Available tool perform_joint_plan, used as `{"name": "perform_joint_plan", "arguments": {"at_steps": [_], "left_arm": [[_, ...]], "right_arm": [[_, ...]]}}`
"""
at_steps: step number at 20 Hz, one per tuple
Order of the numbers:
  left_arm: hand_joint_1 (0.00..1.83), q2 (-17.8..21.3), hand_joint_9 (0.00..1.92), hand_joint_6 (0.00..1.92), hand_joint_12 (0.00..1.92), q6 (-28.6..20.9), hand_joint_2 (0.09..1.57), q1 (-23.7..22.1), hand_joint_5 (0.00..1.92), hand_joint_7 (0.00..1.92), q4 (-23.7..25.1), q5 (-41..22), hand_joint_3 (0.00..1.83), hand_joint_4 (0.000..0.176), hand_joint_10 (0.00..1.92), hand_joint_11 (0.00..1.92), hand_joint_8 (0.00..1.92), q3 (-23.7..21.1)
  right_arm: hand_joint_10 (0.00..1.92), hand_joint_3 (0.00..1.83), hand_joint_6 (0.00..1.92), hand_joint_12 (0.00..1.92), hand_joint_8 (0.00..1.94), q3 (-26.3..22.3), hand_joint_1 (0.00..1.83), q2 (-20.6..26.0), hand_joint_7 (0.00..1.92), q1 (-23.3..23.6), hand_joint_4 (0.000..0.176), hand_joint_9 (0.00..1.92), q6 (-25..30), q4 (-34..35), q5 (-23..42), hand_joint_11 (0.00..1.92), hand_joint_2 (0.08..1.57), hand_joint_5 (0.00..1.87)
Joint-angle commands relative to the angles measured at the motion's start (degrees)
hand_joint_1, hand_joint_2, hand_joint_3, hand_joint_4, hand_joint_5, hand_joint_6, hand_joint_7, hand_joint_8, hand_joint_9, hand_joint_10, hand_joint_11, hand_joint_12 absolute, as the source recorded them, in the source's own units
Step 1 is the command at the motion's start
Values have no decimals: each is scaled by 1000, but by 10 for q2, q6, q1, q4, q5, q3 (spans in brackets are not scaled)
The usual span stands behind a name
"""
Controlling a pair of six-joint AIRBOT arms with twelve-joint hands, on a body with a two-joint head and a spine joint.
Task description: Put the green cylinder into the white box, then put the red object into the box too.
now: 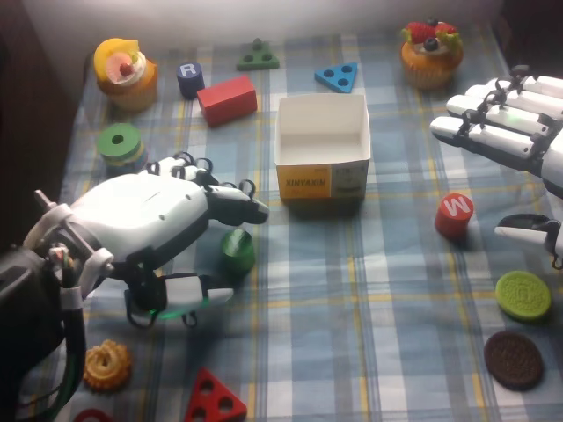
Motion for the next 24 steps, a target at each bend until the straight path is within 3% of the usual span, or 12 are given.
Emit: {"name": "perform_joint_plan", "arguments": {"at_steps": [1, 3, 4, 5, 7, 10, 15, 16, 19, 20, 21, 24], "left_arm": [[1140, -2, 176, 396, 1533, 2, 1144, -8, 467, 652, 7, -55, 1, 2, 884, 0, 96, 4], [1140, -6, 201, 672, 1588, 2, 1143, -9, 364, 664, 5, -54, 0, 12, 905, 0, 131, 7], [1099, -8, 176, 792, 1625, 2, 1162, -9, 299, 651, 4, -54, 2, 34, 945, 0, 158, 9], [1136, -10, 157, 843, 1633, 2, 1163, -9, 300, 615, 3, -53, 1, 5, 1027, 0, 308, 11], [1121, -14, 151, 927, 1652, 2, 1173, -9, 276, 487, 0, -51, 1, 12, 1090, 0, 615, 14], [1097, -18, 152, 977, 1578, 2, 1188, -10, 259, 418, -3, -49, 1, 29, 1031, 0, 721, 18], [1026, -31, 186, 998, 1628, 2, 1198, -13, 327, 438, -10, -37, 1, 5, 1110, 0, 873, 30], [934, -32, 182, 1432, 1670, 2, 1289, -14, 551, 439, -11, -37, 6, 24, 1168, 0, 960, 31], [913, -33, 238, 1502, 1829, 2, 1295, -14, 636, 508, -12, -34, 0, 52, 1317, 0, 1111, 32], [1056, -35, 261, 1531, 1859, 2, 1304, -14, 577, 658, -14, -33, 5, 16, 1338, 0, 1424, 34], [1132, -36, 374, 1362, 1906, 2, 1273, -15, 652, 753, -14, -32, 0, 0, 1365, 0, 1482, 35], [1151, -33, 465, 1339, 1724, 2, 1237, -21, 699, 818, -9, -41, 2, 0, 1178, 0, 1362, 32]], "right_arm": [[77, 0, 0, 303, 0, 1, 544, -1, 0, 7, 0, 13, -1, 1, 67, 0, 1328, 0], [78, 0, 0, 301, 0, 1, 525, -1, 0, 7, 0, 3, -1, 2, 67, 0, 1329, 0], [97, 0, 0, 342, 0, 1, 545, -2, 0, 7, 0, 9, -1, 2, 67, 0, 1329, 0], [102, 1, 0, 348, 0, 1, 540, -2, 0, 7, 0, 6, -1, 2, 67, 0, 1330, 0], [104, 0, 0, 350, 0, 1, 538, -2, 0, 7, 0, 4, -1, 2, 67, 0, 1330, 0], [148, 0, 0, 464, 0, 2, 541, -2, 0, 7, 0, 0, -1, 3, 67, 0, 1323, 0], [163, 0, 0, 451, 0, 2, 562, -2, 0, 6, 0, 0, -1, 6, 67, 0, 1319, 0], [138, 0, 0, 407, 0, 2, 567, -2, 0, 6, 0, 0, -1, 6, 67, 0, 1324, 0], [149, 1, 0, 426, 0, 2, 539, -3, 0, 6, 0, 0, -1, 7, 68, 0, 1329, 0], [162, 0, 0, 452, 0, 2, 540, -3, 0, 6, 0, 0, -1, 8, 68, 0, 1331, 0], [143, 2, 0, 449, 0, 3, 524, -3, 0, 5, 0, 0, -1, 8, 68, 0, 1335, 0], [177, 2, 0, 519, 1, 3, 550, -2, 4, 4, 0, 0, -1, 9, 68, 0, 1338, 0]]}}
